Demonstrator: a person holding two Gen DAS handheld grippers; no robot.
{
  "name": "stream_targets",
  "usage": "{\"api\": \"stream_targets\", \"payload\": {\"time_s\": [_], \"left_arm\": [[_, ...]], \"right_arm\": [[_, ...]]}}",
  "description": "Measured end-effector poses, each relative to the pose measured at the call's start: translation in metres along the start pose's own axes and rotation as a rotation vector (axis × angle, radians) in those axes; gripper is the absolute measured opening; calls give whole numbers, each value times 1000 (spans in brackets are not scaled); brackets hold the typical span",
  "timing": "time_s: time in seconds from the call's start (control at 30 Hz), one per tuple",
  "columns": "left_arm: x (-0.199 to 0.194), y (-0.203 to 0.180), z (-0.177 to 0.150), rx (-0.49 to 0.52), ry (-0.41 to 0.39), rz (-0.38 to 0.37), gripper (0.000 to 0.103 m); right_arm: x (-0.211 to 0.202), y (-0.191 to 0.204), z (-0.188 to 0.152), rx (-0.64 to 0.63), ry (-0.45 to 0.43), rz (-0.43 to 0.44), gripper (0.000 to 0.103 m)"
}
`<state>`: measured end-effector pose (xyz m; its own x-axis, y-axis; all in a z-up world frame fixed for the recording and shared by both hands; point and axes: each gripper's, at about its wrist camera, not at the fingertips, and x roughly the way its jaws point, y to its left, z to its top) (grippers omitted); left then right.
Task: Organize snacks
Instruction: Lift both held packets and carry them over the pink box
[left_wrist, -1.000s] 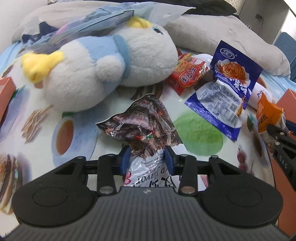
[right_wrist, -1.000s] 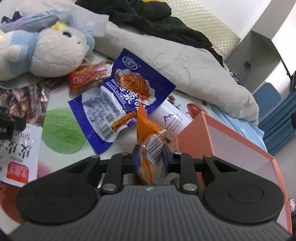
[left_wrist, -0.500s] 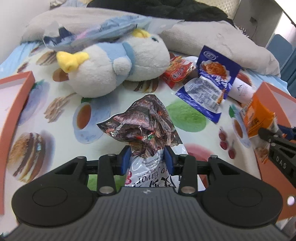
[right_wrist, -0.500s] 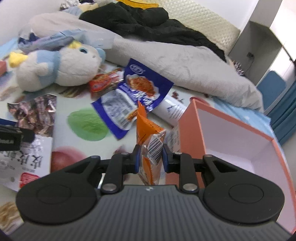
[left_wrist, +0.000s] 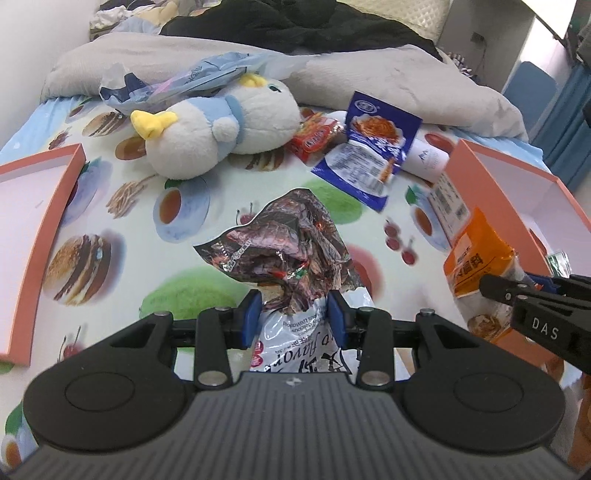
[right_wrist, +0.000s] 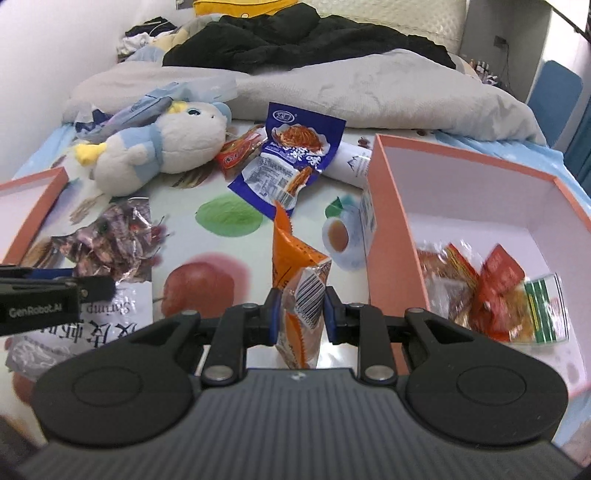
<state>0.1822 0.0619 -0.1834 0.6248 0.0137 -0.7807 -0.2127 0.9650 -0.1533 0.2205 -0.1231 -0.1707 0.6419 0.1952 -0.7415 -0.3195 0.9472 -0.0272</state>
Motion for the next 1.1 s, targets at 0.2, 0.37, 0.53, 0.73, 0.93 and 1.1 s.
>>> {"api": "stream_targets", "payload": {"time_s": [0.2, 0.37, 0.53, 0.73, 0.93, 1.1], "left_arm": [[-18, -9, -16, 16, 6, -14, 45], [-29, -14, -19, 14, 5, -37, 44], [-38, -19, -10, 14, -7, -56, 44], [-54, -27, 8, 20, -33, -84, 44], [-68, -40, 33, 29, -74, -112, 44], [-78, -54, 54, 42, -112, -138, 44]], "right_arm": [[-17, -9, -21, 59, 16, 47, 27], [-25, -15, -30, 97, 21, 70, 27], [-38, -22, -25, 117, -8, 78, 27], [-55, -35, -12, 141, -54, 89, 27], [-72, -48, 6, 149, -101, 89, 27], [-87, -59, 24, 149, -150, 84, 27]]}}
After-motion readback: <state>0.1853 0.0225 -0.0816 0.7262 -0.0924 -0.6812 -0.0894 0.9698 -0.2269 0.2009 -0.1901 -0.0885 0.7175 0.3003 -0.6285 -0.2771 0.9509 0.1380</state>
